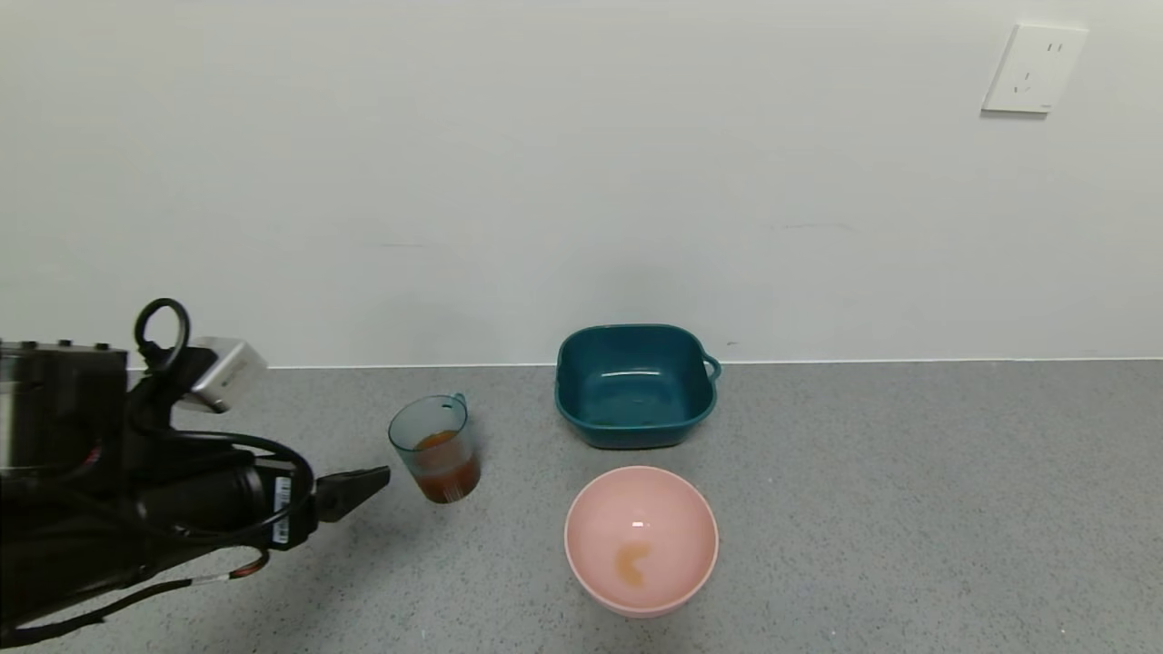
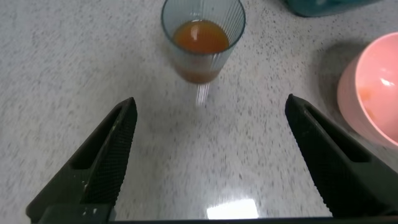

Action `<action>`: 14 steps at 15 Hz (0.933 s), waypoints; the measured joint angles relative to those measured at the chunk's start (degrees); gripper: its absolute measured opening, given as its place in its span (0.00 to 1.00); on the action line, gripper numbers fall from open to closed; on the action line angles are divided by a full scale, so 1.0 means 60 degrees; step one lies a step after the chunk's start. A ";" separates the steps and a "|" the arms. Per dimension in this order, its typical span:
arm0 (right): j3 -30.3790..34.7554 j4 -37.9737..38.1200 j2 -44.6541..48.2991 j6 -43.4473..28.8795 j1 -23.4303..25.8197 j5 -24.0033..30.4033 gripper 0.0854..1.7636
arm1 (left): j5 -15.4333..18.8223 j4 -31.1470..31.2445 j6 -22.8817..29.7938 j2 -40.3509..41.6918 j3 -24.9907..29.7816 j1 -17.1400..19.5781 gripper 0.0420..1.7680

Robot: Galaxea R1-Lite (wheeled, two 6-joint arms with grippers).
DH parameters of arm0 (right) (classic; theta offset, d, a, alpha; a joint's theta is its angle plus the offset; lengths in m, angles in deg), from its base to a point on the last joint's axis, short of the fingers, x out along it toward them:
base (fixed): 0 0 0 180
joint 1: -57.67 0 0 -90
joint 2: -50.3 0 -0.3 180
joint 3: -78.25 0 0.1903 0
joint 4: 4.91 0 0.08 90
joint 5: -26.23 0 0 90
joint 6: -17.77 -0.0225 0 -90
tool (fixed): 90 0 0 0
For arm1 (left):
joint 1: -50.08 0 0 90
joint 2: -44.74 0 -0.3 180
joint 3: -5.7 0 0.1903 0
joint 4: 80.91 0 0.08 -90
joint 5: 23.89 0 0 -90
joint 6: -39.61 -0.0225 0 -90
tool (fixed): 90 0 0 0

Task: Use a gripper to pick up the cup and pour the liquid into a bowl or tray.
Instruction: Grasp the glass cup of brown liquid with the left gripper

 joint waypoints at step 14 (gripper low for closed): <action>-0.0004 0.0004 0.0000 0.0000 0.0002 -0.0004 0.97 | -0.2818 -0.5551 0.0500 -0.4397 0.0998 -0.1540 0.97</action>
